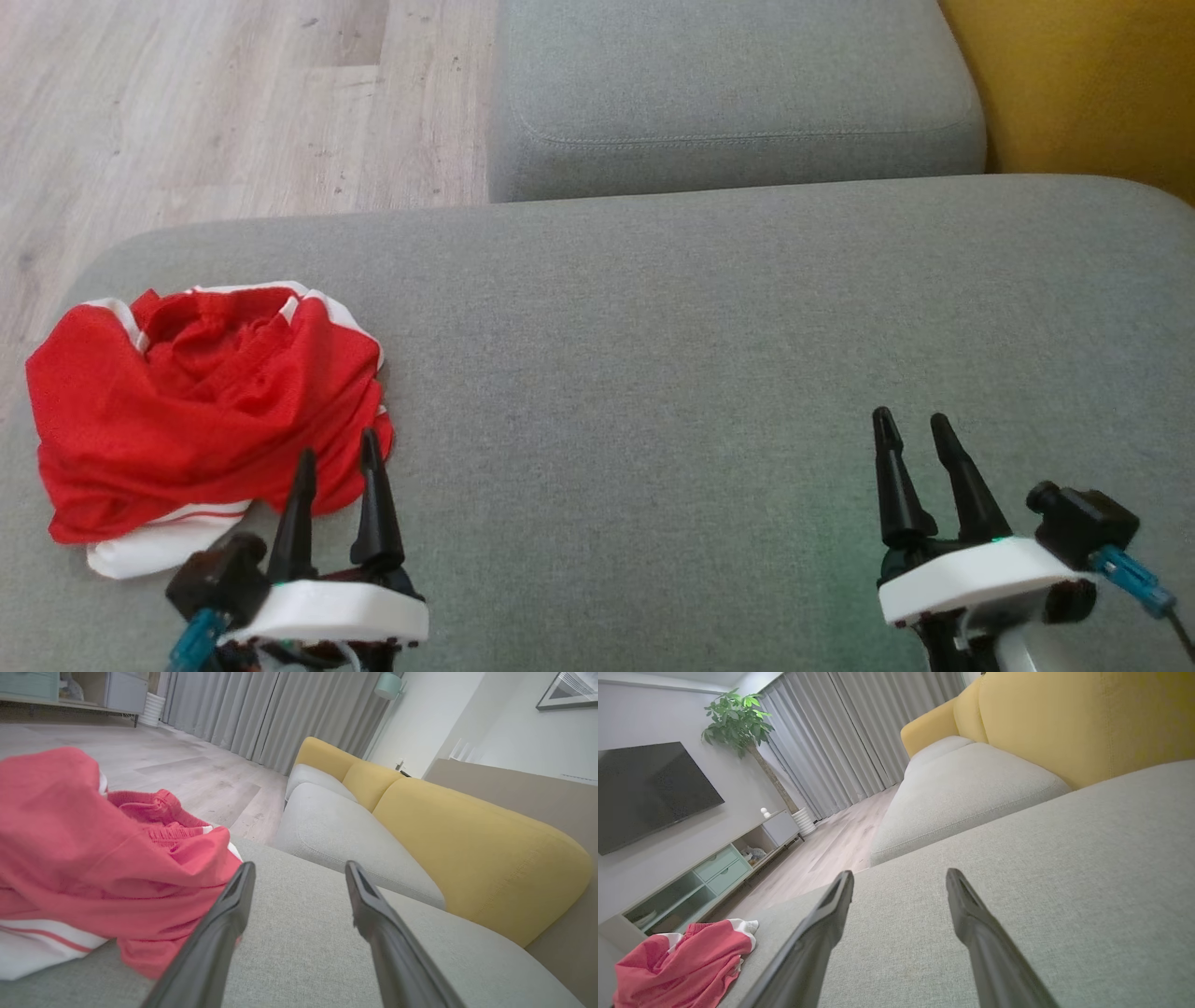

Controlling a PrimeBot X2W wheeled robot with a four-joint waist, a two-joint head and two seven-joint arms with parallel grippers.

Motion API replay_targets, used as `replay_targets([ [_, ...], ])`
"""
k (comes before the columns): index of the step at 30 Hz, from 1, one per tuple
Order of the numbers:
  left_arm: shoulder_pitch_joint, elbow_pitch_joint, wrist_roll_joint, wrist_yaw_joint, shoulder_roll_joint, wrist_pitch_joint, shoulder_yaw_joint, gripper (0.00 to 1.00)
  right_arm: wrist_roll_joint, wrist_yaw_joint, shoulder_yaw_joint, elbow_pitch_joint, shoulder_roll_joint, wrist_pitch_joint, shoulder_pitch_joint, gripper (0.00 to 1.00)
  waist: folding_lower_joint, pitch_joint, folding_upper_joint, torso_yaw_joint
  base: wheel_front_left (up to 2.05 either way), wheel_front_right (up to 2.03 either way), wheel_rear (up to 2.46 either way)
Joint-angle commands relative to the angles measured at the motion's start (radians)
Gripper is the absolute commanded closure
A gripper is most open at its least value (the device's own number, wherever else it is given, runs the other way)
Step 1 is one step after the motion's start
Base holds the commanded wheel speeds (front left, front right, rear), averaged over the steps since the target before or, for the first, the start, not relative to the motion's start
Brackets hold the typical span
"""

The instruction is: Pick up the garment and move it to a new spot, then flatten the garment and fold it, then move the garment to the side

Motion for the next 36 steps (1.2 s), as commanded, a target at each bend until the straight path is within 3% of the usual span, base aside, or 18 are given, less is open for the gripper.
replay_targets([
  [1,-0.034,-0.038,0.031,0.008,0.009,-0.012,0.012,0.0,-0.031,-0.001,0.022,-0.043,-0.009,-0.015,-0.052,0.0,0.0,0.0,-0.0001,0.0,0.0,0.0,0.0],
  [29,-0.04,-0.031,0.384,0.078,0.011,-0.093,-0.042,0.0,-0.368,-0.001,0.043,-0.048,-0.011,-0.094,-0.051,0.0,0.0,-0.009,-0.0001,0.012,0.0,0.0,0.0],
  [36,-0.041,-0.004,0.429,0.103,0.012,-0.11,-0.043,0.0,-0.423,-0.001,0.025,-0.028,-0.012,-0.112,-0.051,0.0,0.0,-0.008,-0.0001,0.017,0.0,0.0,0.0],
])
